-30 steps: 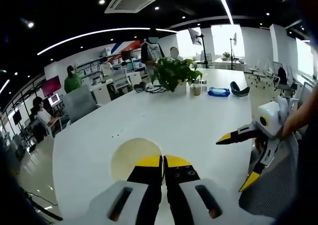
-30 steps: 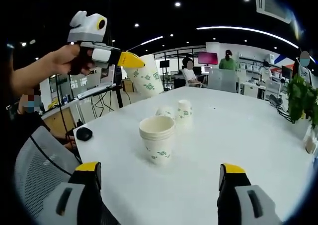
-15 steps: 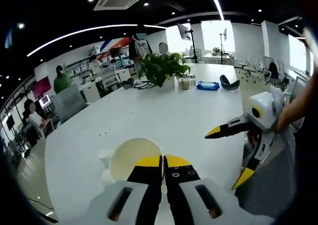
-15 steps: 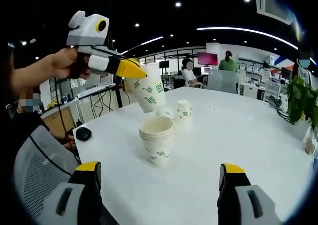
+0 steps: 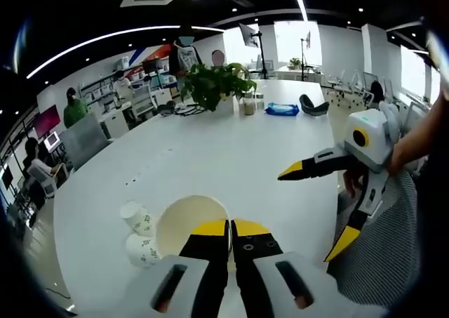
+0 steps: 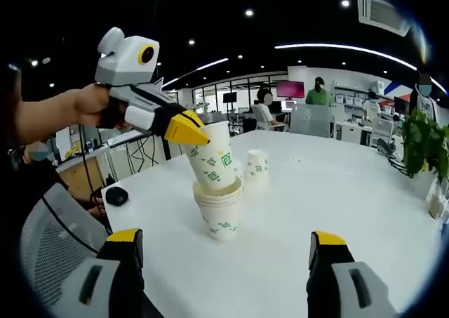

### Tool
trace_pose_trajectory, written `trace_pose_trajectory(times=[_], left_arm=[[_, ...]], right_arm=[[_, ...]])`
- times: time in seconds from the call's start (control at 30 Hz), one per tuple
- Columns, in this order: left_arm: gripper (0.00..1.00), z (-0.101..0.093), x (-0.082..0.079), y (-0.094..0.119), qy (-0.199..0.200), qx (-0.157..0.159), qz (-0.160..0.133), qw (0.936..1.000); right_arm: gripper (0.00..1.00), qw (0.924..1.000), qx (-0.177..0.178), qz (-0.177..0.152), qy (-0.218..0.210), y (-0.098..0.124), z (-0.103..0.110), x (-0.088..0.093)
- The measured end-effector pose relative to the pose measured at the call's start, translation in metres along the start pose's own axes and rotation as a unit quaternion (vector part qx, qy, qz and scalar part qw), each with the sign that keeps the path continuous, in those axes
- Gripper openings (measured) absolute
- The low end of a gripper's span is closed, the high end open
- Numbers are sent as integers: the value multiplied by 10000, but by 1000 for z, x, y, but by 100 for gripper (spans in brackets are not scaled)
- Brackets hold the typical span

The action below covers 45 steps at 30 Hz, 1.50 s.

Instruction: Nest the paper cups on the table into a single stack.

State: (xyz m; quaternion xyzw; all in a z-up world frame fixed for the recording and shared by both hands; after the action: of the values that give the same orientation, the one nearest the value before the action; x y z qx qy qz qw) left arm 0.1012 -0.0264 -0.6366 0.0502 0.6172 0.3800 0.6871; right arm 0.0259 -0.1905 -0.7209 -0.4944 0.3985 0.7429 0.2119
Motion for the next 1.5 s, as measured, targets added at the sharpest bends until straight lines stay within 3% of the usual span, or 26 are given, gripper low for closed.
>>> trace_pose_trajectory(times=[0.67,1.5], left_arm=[[0,0,30,-29,-36,257,332,9991],[6,-4,45,-49,189,602,701,9955]], right_arm=[[98,9997,165,25,-175,2,-6,1],[97,9993,256,22,-281,3,-7,-1]])
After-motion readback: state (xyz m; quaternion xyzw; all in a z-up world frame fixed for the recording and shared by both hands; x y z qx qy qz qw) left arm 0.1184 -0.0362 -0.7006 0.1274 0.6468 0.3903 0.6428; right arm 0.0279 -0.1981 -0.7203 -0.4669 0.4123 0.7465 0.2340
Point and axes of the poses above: the point that each gripper's makers call its tool centre point, and the gripper's own axes: y roughly backward along the fingers, z roughly to its left, x roughly out of its underside, the point moved 9 cm from there along y, roughly backward along the fingers, and after that the axes turned 8 degrees about -y, right-handed, at the moved point
